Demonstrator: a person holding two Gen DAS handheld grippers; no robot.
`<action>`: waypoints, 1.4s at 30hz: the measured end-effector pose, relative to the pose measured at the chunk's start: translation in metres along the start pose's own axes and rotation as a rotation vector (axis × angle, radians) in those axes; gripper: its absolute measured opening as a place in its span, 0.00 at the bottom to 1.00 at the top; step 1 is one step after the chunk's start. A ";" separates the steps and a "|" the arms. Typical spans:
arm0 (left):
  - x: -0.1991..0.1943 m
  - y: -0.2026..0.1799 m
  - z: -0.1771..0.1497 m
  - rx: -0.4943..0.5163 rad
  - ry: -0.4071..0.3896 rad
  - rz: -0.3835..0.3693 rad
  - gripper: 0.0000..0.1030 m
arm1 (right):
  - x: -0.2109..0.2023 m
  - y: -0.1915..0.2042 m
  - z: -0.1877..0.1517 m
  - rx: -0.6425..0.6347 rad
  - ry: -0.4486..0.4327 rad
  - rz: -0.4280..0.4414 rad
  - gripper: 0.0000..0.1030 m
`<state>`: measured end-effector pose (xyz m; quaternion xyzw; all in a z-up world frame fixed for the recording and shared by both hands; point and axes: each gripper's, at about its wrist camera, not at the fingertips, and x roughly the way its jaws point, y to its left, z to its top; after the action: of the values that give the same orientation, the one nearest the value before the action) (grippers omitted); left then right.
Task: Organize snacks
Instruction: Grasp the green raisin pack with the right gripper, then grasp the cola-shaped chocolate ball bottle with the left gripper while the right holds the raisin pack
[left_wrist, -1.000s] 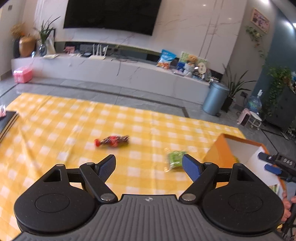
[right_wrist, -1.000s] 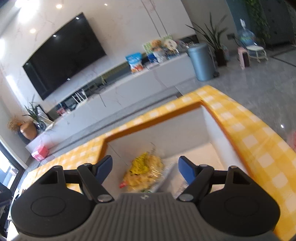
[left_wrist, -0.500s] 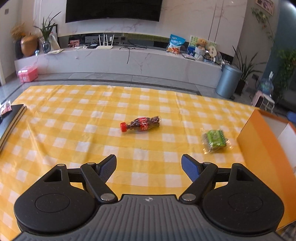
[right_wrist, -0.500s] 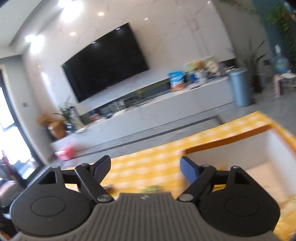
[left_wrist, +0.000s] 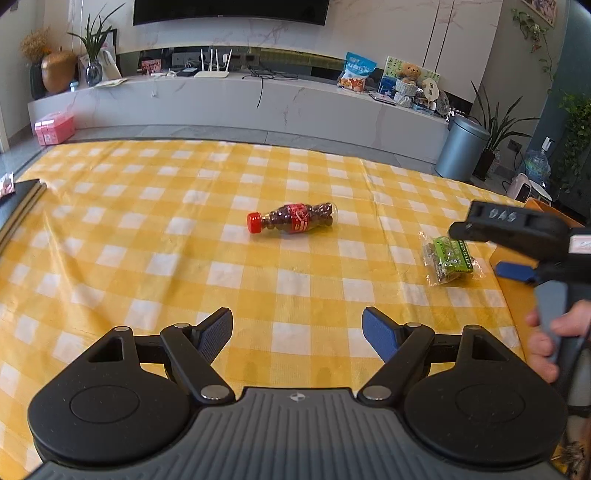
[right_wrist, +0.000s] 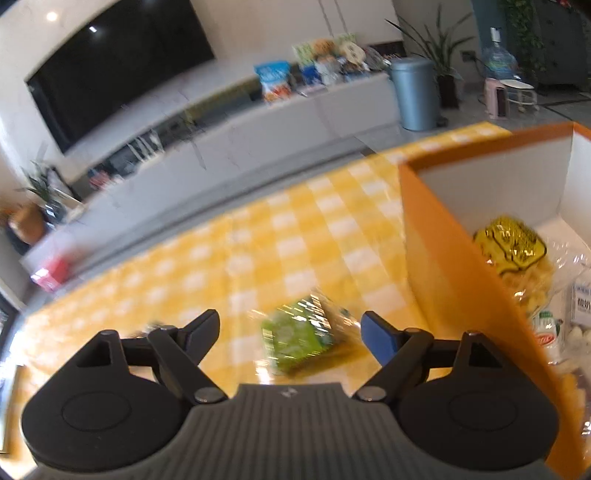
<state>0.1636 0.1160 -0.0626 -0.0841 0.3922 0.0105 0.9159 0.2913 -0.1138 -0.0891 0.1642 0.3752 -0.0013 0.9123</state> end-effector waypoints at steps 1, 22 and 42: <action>0.002 0.001 -0.001 -0.004 0.006 0.000 0.91 | 0.005 -0.001 -0.003 0.000 0.008 -0.001 0.81; 0.010 0.000 -0.002 -0.006 0.009 0.024 0.90 | 0.048 0.019 -0.029 -0.323 -0.052 -0.117 0.70; 0.035 -0.049 0.093 0.409 0.069 0.020 0.89 | 0.047 0.017 -0.031 -0.322 -0.055 -0.106 0.67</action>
<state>0.2586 0.0814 -0.0184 0.1072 0.4181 -0.0629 0.8999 0.3060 -0.0823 -0.1370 -0.0041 0.3534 0.0063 0.9354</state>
